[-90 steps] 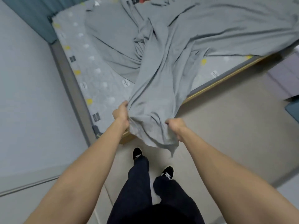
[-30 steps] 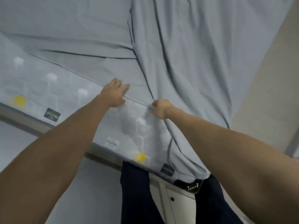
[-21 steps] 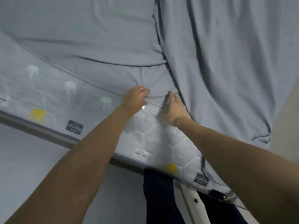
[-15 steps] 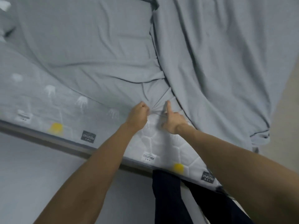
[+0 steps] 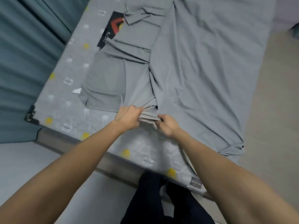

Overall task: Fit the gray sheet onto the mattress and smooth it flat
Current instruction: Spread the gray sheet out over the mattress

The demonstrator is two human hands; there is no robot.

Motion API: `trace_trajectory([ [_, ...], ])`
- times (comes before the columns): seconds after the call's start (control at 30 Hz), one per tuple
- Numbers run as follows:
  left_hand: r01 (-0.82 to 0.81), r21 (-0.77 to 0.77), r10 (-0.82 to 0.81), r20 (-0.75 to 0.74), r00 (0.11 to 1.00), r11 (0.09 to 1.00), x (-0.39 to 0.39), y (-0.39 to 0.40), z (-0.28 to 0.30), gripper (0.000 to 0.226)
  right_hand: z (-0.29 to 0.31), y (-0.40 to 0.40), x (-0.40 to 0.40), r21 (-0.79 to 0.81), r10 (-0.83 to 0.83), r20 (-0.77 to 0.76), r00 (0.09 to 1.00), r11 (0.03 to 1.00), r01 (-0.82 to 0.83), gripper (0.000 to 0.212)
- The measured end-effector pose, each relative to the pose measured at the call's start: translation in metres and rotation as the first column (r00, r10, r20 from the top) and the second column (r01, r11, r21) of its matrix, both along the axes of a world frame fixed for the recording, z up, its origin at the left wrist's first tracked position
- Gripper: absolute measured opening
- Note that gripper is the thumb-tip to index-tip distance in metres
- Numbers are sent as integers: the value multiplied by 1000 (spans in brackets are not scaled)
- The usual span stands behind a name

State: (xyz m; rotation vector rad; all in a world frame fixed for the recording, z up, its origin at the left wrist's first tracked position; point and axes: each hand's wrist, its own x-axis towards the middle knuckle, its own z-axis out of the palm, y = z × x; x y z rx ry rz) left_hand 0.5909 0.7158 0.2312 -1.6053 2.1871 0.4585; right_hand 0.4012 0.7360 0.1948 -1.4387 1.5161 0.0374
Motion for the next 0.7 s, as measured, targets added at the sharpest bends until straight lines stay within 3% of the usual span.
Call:
trace_trajectory([
  [0.07, -129, -20, 131, 163, 978, 991, 7, 8, 18, 29, 23, 15, 3, -22, -9, 76, 997, 1000, 10, 28],
  [0.17, -168, -25, 169, 230, 958, 985, 27, 20, 28, 29, 56, 32, 24, -52, -1, 139, 990, 999, 8, 34],
  [0.3, -152, 133, 147, 43, 988, 979, 67, 20, 27, 20, 78, 48, 50, -66, 5, 123, 992, 998, 3, 36],
  [0.4, -98, 179, 124, -144, 982, 979, 99, 0, 32, 11, 82, 47, 65, -74, 66, -28, 997, 995, -68, 26],
  [0.47, -23, 138, 58, -253, 966, 990, 117, -13, 39, 5, 83, 43, 80, -48, 4, -127, 992, 999, -11, 19],
  [0.57, 110, 152, -49, -361, 931, 982, 137, -21, 41, 22, 92, 37, 116, -37, -126, -216, 968, 992, 121, 25],
  [0.63, 223, 255, -125, -351, 928, 941, 162, -24, 47, 38, 104, 31, 170, -53, -241, -188, 952, 971, 235, 29],
  [0.7, 328, 312, -258, -247, 934, 891, 184, -18, 47, 38, 116, 26, 216, -19, -265, -150, 953, 964, 265, 28],
])
